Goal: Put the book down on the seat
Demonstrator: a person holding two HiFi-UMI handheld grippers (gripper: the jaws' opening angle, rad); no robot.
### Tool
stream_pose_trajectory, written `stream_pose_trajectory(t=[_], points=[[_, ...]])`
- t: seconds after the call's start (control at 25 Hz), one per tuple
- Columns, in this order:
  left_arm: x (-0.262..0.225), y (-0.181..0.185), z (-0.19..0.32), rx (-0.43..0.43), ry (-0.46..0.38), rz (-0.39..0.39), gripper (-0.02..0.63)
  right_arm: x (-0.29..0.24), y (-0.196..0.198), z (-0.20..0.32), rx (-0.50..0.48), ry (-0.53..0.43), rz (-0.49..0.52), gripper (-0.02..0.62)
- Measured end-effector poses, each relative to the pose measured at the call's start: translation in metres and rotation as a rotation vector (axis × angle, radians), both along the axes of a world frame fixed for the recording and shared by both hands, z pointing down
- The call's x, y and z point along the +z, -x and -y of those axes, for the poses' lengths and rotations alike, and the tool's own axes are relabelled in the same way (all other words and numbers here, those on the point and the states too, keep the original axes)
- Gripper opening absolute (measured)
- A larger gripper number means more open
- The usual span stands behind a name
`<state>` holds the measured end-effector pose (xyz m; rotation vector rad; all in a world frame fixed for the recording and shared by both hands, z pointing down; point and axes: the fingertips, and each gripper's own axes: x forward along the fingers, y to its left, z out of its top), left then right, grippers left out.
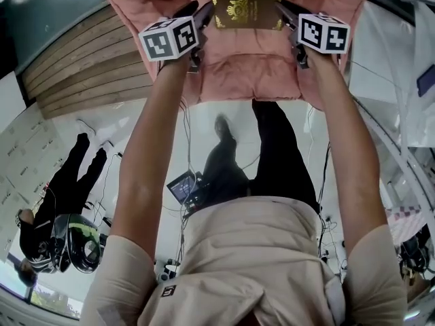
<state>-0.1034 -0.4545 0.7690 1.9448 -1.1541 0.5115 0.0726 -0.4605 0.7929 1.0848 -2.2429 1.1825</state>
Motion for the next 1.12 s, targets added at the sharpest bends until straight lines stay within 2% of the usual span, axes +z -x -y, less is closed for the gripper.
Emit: stream_pose_trajectory(t=[0.24,0.4,0.76,0.92,1.12], points=[[-0.087,-0.003,-0.012,0.026,-0.120,-0.032,0.164,-0.080,0.007,-0.012,0.000,-0.098,0.031,0.035],[-0.150,0.001,-0.030,0.039,-0.185,-0.088,0.147,-0.142,0.016,-0.028,-0.010,-0.158,0.051,-0.008],[-0.321,0.020,-0.077,0.079,-0.414,-0.217,0.071,-0.297,0.043,-0.080,-0.063,-0.317,0.109,-0.008],[-0.392,0.032,-0.107,0.121,-0.525,-0.223,0.058,-0.367,0.053,-0.108,-0.087,-0.412,0.121,-0.008],[-0.460,0.050,-0.153,0.160,-0.627,-0.193,0.055,-0.447,0.060,-0.147,-0.107,-0.525,0.118,-0.008]])
